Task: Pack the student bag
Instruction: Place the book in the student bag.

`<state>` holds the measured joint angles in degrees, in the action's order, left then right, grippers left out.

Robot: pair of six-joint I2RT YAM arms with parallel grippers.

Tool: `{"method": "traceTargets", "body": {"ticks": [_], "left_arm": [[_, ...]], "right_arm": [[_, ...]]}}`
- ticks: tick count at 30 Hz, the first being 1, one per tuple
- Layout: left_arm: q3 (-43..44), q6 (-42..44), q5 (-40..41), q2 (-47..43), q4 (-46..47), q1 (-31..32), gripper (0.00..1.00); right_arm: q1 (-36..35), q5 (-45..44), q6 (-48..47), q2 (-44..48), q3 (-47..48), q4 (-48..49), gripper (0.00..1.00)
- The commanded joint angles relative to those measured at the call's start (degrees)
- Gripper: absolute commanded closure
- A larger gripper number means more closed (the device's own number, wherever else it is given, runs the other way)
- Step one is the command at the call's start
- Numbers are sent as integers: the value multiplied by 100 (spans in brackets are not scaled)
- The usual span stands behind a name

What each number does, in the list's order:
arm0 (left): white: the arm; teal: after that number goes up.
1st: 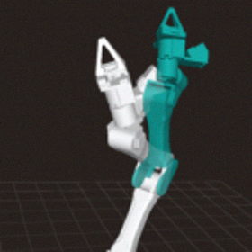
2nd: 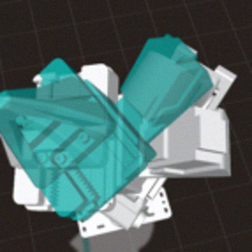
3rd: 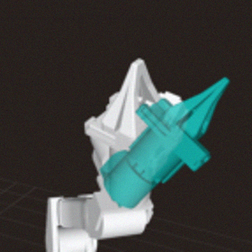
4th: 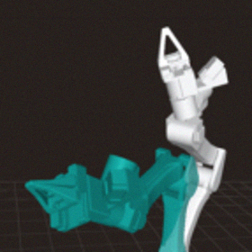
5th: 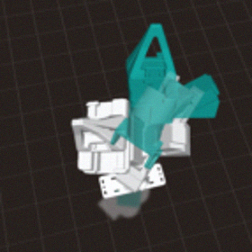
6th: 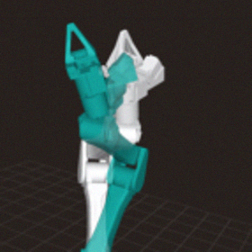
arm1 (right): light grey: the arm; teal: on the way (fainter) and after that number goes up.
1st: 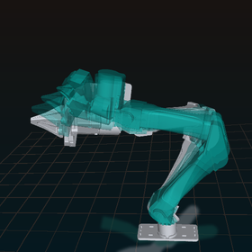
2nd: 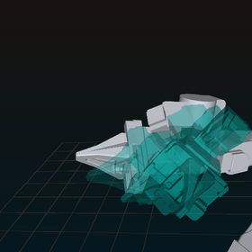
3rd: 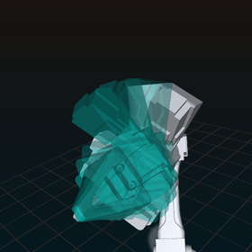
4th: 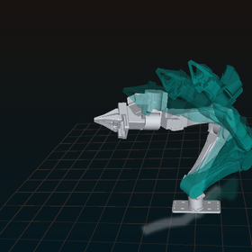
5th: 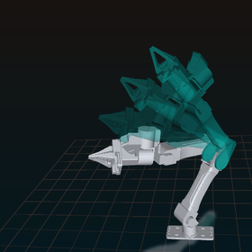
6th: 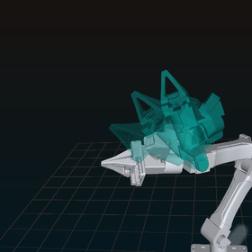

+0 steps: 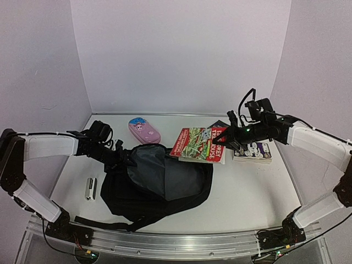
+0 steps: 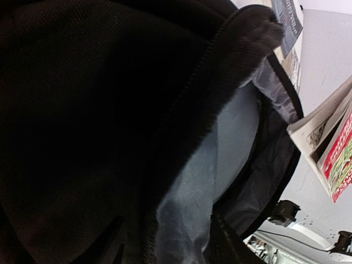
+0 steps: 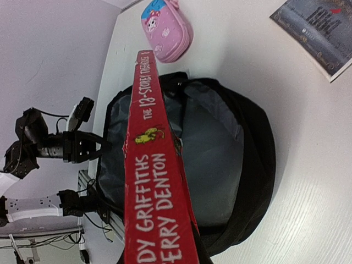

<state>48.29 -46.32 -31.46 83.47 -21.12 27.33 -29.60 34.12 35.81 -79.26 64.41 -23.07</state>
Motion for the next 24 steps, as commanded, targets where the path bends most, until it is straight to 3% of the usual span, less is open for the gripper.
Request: {"method": "traceTargets", "body": {"ticks": [1,4,7,9,17,24], "left_arm": [[183,220,95,77,-189,18,53],[210,255,-4,95,-129,24,60],[244,261,-172,24,49,20,86],[278,301,-263,-142,204,23,97],[635,1020,-889,-1222,911,35,100],[971,828,-1720,-1169,1657,33,100]], "right_arm": [[-249,623,4,14,-168,241,100],[-306,533,33,-137,-282,247,100],[-317,334,75,-277,-332,238,100],[-337,217,85,-378,-346,238,100],[-559,485,283,-747,-322,765,100],[-727,681,400,-1233,29,1106,100]]}}
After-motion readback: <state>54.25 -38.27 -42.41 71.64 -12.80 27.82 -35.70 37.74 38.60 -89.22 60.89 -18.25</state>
